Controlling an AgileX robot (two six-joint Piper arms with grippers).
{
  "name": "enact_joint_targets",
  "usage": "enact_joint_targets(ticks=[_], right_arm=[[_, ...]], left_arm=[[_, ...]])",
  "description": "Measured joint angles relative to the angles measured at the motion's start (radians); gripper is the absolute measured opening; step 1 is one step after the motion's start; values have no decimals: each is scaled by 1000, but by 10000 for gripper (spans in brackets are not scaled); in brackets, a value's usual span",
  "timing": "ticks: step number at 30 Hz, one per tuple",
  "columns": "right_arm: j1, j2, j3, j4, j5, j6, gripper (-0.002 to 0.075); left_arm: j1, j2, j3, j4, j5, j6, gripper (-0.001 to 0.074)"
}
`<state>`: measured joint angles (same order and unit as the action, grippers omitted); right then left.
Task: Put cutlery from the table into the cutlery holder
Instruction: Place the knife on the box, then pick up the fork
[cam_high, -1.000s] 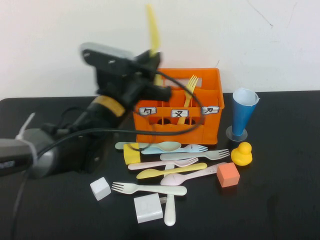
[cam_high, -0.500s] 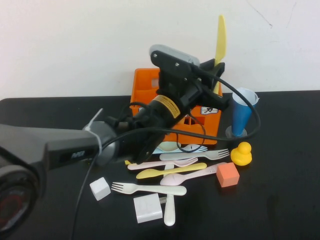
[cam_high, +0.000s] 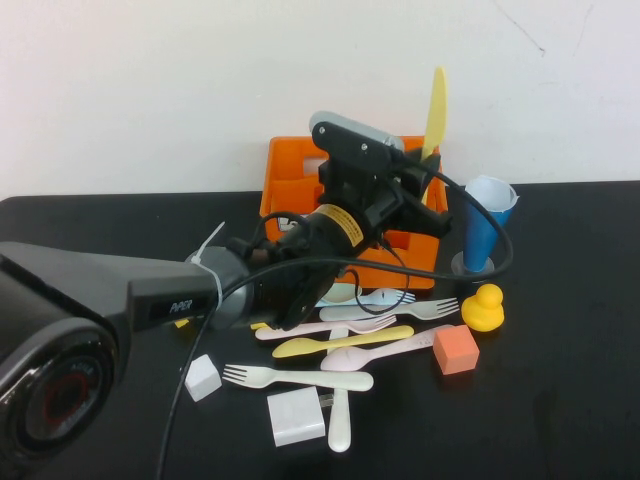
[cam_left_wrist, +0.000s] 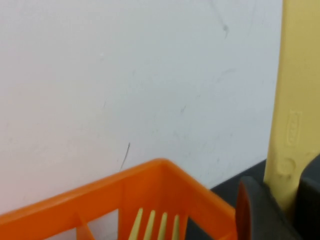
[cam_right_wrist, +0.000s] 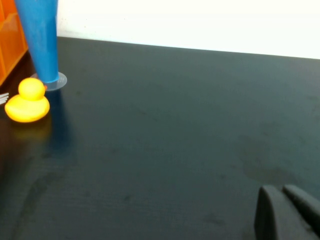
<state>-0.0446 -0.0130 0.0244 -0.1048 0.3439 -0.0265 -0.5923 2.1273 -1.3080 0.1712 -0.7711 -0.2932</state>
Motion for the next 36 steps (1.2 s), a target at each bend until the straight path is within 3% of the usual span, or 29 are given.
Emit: enact_joint_targets(ticks=[2,9,16,19,24,28,31,36], right_arm=[[0,0,0,0,0,0,-3],[0,0,0,0,0,0,-3],[0,0,0,0,0,0,-3],[0,0,0,0,0,0,-3],[0,0,0,0,0,0,-3],[0,0,0,0,0,0,-3],[0,0,0,0,0,0,-3],[0,0,0,0,0,0,-3]], left_arm=[[0,2,0,-2,13,0,134],[0,0,0,-2,25,0,350],[2,-110,15,31,126,0,381],[2,-215,30,100,275,-20,340],[2,-377,41,274,688,-119,80],[2,-448,41,273,1006,-55,16],[0,-474,41,131,1218,162,6],[-2,-465,41,-293,1587,723,1]])
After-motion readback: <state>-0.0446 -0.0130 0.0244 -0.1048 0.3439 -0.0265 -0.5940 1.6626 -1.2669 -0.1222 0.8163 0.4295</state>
